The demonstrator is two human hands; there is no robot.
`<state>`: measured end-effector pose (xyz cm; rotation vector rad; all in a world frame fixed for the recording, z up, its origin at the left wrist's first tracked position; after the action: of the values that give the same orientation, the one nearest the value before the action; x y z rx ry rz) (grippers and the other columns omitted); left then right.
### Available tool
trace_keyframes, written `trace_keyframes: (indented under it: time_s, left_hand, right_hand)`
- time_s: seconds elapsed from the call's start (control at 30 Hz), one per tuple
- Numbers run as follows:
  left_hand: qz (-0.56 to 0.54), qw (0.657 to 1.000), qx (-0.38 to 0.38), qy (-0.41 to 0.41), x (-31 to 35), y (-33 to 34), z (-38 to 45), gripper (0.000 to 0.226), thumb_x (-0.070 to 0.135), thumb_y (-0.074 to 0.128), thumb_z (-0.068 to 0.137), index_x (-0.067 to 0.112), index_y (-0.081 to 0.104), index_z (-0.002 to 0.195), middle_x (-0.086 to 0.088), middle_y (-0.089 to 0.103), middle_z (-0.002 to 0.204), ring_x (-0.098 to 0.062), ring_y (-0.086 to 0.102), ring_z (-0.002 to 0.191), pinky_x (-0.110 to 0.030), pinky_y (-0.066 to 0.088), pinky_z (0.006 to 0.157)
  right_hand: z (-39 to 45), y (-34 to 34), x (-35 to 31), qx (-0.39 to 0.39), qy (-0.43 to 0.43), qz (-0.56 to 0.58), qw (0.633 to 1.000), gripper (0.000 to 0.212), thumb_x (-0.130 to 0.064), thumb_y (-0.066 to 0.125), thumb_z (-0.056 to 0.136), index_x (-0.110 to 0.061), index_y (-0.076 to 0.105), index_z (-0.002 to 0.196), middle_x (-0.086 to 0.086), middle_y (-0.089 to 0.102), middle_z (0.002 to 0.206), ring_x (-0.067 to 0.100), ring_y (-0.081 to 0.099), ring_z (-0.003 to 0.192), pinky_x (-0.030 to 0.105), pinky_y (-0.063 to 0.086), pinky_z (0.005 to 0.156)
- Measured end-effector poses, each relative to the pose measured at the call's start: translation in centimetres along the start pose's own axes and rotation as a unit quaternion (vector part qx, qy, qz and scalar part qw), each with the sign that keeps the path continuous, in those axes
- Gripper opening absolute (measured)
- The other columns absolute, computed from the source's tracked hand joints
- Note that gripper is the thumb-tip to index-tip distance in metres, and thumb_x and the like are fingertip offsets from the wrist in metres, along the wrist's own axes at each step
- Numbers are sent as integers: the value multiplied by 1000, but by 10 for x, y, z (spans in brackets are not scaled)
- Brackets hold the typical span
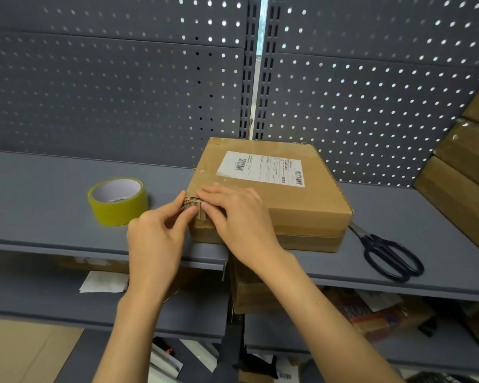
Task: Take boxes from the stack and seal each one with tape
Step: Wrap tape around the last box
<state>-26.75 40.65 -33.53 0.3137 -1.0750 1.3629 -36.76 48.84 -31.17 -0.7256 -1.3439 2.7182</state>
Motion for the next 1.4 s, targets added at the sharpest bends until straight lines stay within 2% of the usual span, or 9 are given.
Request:
trace_keyframes:
  time_s: [0.07, 0.13, 0.33, 0.43, 0.57, 0.8, 1.1, 1.23, 1.4]
  left_hand:
    - [34, 999, 11, 13, 2, -3, 1, 33, 25, 70, 85, 11, 69, 115, -14, 74, 91, -17, 64, 66, -33, 46, 61]
    - [63, 997, 19, 36, 8, -3, 1, 31, 23, 71, 85, 8, 70, 112, -17, 73, 90, -27, 68, 70, -32, 45, 60]
    - [70, 997, -28, 36, 4, -1, 5, 34, 28, 69, 86, 10, 69, 115, -12, 74, 92, -25, 70, 81, -43, 55, 68]
    - [61, 995, -57, 46, 6, -6, 13, 35, 34, 64, 88, 14, 70, 115, -4, 74, 101, -18, 69, 93, -39, 55, 80]
    - [127, 990, -21, 53, 1, -26, 27, 24, 31, 58, 93, 15, 65, 110, -2, 71, 98, -24, 66, 92, -36, 47, 77]
    - [378, 916, -75, 111, -41, -22, 54, 32, 20, 72, 83, -3, 64, 104, -27, 66, 99, -47, 59, 85, -48, 46, 71]
    - [491, 850, -180, 56, -85, 2, 75, 33, 38, 51, 93, 11, 56, 112, -14, 68, 103, -33, 61, 101, -35, 35, 92]
    - [442, 883, -153, 37, -77, -8, 77, 35, 35, 53, 93, 8, 57, 116, -18, 66, 107, -37, 59, 103, -38, 37, 90]
    - [206, 974, -91, -12, -44, -37, 80, 45, 42, 63, 86, 10, 59, 119, -20, 64, 107, -40, 56, 99, -40, 43, 79]
  right_hand:
    - [0, -1, 0, 11, 4, 7, 1000, 26, -20, 56, 95, -18, 69, 118, -1, 66, 123, 18, 53, 124, 31, 33, 94]
    - [0, -2, 0, 28, 6, 7, 1000, 25, -19, 59, 92, -17, 71, 113, 0, 69, 117, 20, 57, 120, 33, 36, 92]
    - [2, -4, 3, -2, 39, 41, 998, 25, -21, 61, 92, -19, 70, 115, -2, 68, 119, 15, 56, 121, 36, 39, 102]
    - [4, -11, 9, -2, 73, 112, 991, 26, -28, 66, 88, -20, 71, 113, -4, 70, 111, 11, 61, 107, 34, 47, 94]
    - [6, -17, 8, 7, 80, 138, 987, 15, -30, 61, 92, -21, 71, 97, -8, 69, 99, 6, 59, 96, 30, 48, 86]
    - [21, -9, -9, -18, 49, 62, 997, 23, -35, 50, 97, -20, 68, 92, -5, 66, 98, 15, 57, 96, 34, 46, 80]
    - [35, 3, -23, -28, 35, 65, 997, 23, -35, 50, 97, -21, 68, 94, -4, 63, 97, 15, 57, 87, 34, 47, 76]
    - [38, 6, -18, -27, 42, 60, 997, 23, -35, 50, 96, -21, 67, 91, -5, 64, 95, 16, 58, 91, 36, 46, 81]
    - [44, 1, -13, -7, 40, 80, 996, 19, -33, 53, 95, -22, 67, 91, -7, 66, 98, 12, 59, 95, 37, 47, 82]
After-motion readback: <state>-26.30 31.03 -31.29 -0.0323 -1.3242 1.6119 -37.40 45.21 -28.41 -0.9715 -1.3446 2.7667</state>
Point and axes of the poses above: each hand's wrist, its own z-axis towards the middle knuckle, its own y-axis out of the palm, x = y × z, the point moved 10 cm from there along z, towards the middle knuckle
